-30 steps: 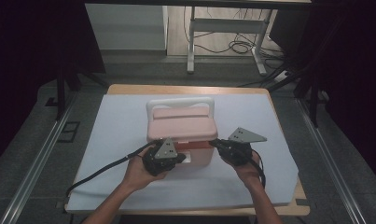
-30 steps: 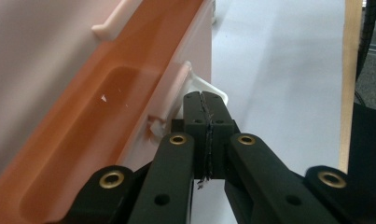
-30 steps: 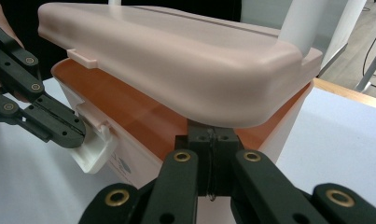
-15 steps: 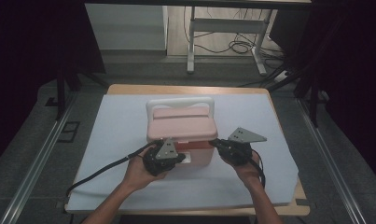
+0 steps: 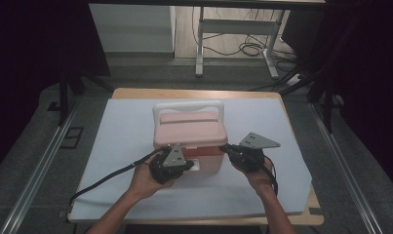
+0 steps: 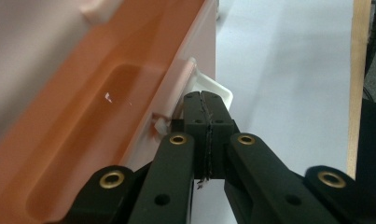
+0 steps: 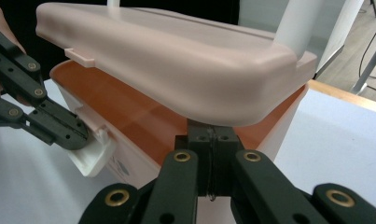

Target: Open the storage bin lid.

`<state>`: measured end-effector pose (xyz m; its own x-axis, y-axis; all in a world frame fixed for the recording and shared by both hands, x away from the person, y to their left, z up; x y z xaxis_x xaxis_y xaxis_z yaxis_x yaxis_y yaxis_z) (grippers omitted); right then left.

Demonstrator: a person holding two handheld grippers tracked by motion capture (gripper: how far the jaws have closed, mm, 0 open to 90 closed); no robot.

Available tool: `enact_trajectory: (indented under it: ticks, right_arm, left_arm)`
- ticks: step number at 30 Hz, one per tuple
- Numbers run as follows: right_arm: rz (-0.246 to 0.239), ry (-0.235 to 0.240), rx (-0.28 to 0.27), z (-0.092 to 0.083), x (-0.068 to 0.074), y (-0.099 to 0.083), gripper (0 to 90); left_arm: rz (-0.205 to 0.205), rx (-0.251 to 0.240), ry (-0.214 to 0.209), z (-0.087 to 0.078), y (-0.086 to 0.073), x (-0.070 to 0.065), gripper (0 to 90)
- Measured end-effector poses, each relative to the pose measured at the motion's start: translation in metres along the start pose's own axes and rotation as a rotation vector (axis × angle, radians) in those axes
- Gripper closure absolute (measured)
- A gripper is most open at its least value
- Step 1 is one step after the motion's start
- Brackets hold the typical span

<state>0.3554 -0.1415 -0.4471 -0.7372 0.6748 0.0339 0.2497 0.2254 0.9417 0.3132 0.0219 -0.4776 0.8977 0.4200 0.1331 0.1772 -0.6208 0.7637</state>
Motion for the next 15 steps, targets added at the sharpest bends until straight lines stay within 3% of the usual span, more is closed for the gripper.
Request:
enact_trajectory:
  ticks: [15]
  right_arm:
    - [-0.019,0.002,0.017,0.0,-0.002,0.012,89.4]
  left_arm:
    - [0.002,-0.007,0.003,0.0,0.0,0.0,90.0]
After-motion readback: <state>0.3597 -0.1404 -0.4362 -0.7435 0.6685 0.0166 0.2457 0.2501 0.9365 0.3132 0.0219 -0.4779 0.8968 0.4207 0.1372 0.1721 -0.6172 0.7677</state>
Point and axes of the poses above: each handheld gripper's, and its own axes: z roughly forward along the jaws, y roughly out of its top, x roughly to its left, the point moved 8 cm from there along z, roughly forward along the jaws, and after that the axes turned 2 degrees about -x, right-handed, at the moved point
